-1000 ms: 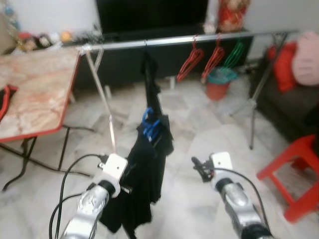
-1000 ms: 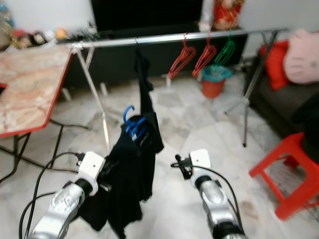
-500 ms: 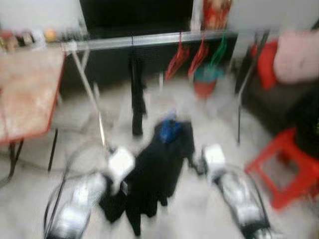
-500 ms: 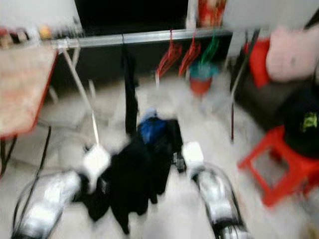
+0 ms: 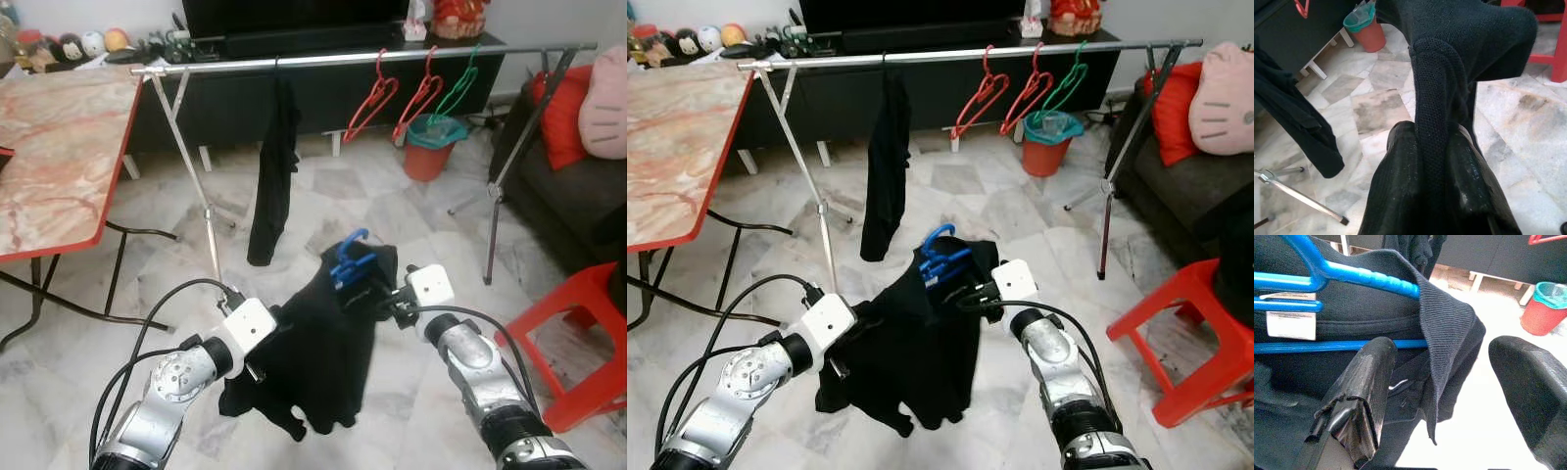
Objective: Hang hanger
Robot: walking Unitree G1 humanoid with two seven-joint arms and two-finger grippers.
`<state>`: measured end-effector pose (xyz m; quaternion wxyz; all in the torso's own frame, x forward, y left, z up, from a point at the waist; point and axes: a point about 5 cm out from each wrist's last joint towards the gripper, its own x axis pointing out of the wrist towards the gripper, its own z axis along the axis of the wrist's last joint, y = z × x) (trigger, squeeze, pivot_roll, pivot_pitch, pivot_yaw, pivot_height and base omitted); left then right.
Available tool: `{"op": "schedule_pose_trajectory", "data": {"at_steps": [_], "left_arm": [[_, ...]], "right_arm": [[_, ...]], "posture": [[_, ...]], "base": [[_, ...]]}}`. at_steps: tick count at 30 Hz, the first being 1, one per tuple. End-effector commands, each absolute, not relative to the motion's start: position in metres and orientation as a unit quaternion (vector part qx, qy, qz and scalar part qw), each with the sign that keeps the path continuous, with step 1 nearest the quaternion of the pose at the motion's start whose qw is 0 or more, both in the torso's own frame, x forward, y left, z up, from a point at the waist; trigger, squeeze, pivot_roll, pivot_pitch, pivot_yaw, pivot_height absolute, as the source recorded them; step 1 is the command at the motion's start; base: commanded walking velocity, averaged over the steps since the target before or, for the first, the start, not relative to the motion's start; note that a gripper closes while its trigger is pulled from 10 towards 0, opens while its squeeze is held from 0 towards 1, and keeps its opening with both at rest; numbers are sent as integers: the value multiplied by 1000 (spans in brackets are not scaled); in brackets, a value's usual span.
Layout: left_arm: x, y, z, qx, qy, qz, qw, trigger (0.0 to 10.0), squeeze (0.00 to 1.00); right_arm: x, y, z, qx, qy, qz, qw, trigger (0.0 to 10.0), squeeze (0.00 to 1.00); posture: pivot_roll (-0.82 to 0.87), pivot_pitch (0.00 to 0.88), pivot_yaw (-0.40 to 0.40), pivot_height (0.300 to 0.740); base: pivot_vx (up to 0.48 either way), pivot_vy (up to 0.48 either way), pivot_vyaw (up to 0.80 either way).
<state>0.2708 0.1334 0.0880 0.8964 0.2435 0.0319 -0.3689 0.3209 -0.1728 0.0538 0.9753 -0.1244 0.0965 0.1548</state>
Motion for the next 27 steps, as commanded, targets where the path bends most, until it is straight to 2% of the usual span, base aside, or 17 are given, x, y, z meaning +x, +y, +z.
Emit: {"op": "schedule_pose_trajectory", "data": {"at_steps": [1,13,22,23,24,25,26,27], "left_arm": [[272,129,101,255,4,-377,890,10000,0],[270,123,106,264,2,-402,877,10000,0],[264,117,117,265,-9,-428,864,10000,0],[263,117,117,267,-8,-433,861,10000,0],[262,117,117,268,-7,-437,859,10000,0],[260,118,118,270,-6,-442,855,10000,0],[259,118,119,271,-5,-447,853,10000,0],[258,119,119,271,-4,-450,851,10000,0]], "right_arm": [[324,-175,55,-127,101,148,976,10000,0],[318,-172,34,-133,168,133,968,10000,0],[321,-168,34,-137,176,126,967,10000,0],[321,-168,34,-139,177,127,966,5490,0],[321,-167,33,-140,177,128,966,2588,0],[321,-167,33,-140,177,128,966,706,0],[321,-168,33,-141,178,126,966,314,0],[321,-168,33,-141,178,122,966,3020,0]], "posture": [[-20,0,1,740],[-12,0,0,740],[3,0,-3,740],[3,0,-3,740],[3,0,-3,740],[3,0,-3,740],[3,0,-3,740],[10,0,-3,740]], "base": [[0,0,0],[0,0,0],[0,0,0],[0,0,0],[0,0,0],[0,0,0],[0,0,0],[0,0,0]]}}
